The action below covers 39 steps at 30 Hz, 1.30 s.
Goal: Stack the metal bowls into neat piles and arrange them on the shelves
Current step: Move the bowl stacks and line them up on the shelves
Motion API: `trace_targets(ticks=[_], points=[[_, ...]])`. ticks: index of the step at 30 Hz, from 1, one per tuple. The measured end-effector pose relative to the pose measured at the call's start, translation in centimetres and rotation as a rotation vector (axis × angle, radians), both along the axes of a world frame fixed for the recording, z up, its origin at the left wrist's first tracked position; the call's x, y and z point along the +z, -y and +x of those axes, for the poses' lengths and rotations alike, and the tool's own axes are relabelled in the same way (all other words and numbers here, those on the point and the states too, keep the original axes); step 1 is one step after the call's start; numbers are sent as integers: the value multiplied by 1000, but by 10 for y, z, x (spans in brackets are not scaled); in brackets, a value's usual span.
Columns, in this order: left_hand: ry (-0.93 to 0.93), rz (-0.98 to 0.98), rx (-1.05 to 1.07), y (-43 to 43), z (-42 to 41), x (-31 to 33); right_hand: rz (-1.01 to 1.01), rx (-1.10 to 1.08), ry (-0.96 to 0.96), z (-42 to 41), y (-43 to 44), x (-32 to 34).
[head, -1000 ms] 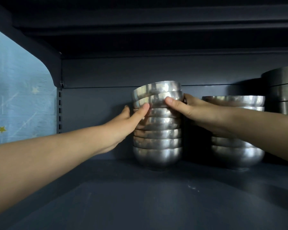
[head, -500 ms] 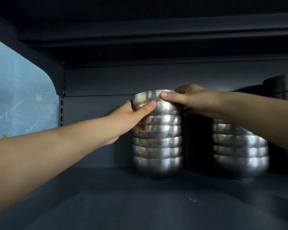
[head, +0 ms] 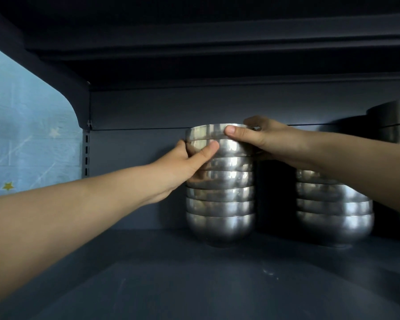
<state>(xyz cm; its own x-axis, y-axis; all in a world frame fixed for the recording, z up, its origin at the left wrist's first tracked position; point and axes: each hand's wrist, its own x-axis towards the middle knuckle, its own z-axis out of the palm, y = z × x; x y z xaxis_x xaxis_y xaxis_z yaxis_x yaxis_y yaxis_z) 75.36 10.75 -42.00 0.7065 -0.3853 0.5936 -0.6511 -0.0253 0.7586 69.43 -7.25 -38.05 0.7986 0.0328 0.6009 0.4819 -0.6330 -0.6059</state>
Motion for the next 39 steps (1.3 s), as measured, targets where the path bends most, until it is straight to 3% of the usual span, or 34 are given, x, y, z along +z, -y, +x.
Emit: trace_targets(ticks=[12,29,39], points=[[-25,-30,-80,3,2,-5,-44,10,-75,3,2,-4],[-52,42,-42,-6,-2,-11,121,61,-97,-7,-3,-6],[-65,84,-102,-13,10,-35,21,54,-140,-3,4,-25]])
